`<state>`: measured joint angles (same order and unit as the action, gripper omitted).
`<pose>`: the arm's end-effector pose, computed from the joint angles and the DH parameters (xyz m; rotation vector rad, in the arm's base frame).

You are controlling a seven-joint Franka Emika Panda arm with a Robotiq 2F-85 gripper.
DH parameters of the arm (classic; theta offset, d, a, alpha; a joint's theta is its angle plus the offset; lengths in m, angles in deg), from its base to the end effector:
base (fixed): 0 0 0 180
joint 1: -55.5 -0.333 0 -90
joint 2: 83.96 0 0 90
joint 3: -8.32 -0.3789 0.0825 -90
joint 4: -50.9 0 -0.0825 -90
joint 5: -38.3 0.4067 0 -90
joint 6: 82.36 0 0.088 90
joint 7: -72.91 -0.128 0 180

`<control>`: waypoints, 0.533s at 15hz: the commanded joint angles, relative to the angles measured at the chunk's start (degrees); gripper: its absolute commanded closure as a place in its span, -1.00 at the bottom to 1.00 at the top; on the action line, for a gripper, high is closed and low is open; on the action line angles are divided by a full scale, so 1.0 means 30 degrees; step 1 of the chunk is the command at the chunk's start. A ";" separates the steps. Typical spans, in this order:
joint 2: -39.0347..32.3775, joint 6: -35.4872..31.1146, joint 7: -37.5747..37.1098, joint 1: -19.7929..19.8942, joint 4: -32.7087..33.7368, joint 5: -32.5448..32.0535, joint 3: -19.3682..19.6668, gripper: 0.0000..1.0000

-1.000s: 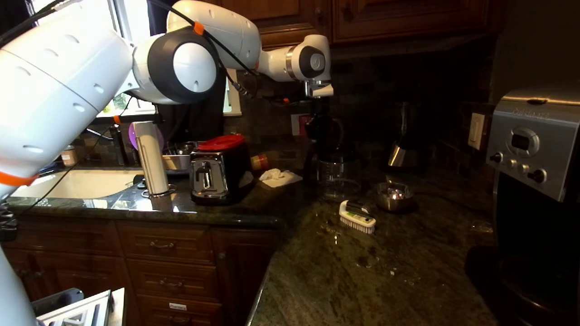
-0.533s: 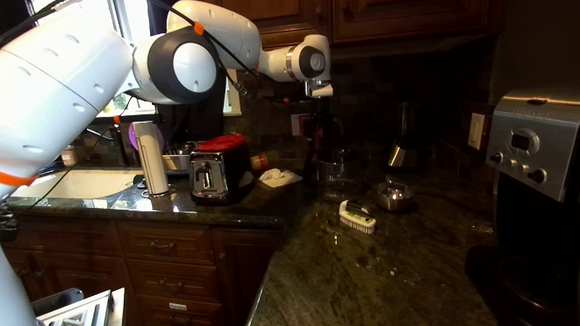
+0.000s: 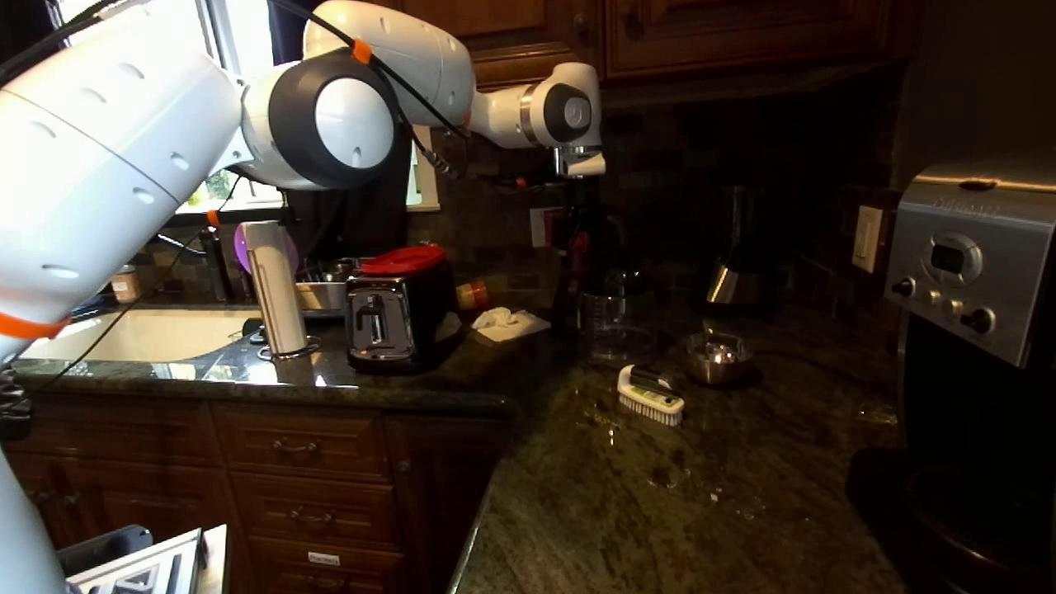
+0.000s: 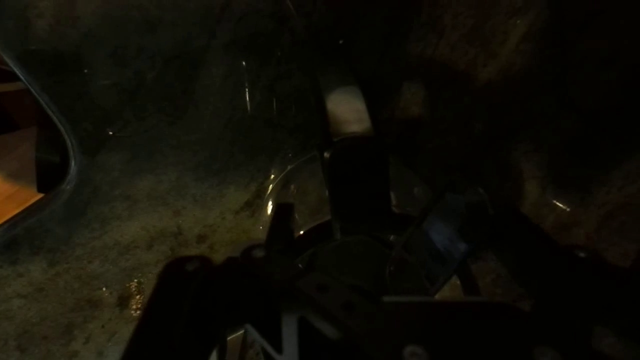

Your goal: Pick up the black lid and put it on the coffee jug

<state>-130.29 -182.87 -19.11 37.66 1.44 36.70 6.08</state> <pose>0.7966 0.2734 0.4559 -2.4778 1.8159 -0.0709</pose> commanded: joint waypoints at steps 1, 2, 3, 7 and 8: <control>0.0152 -0.1272 0.0360 -0.0109 -0.0107 0.0030 -0.0165 -1.00; 0.0269 -0.1655 0.0445 -0.0161 -0.0240 -0.0012 -0.0180 -1.00; 0.0404 -0.2156 0.0514 -0.0231 -0.0388 -0.0080 -0.0173 -1.00; 0.0731 -0.1696 0.0281 -0.0362 -0.0656 -0.0324 0.0061 -1.00; 0.0862 -0.1357 0.0230 -0.0378 -0.0786 -0.0461 0.0151 -1.00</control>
<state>-129.66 -188.91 -17.97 36.87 1.38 36.28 5.87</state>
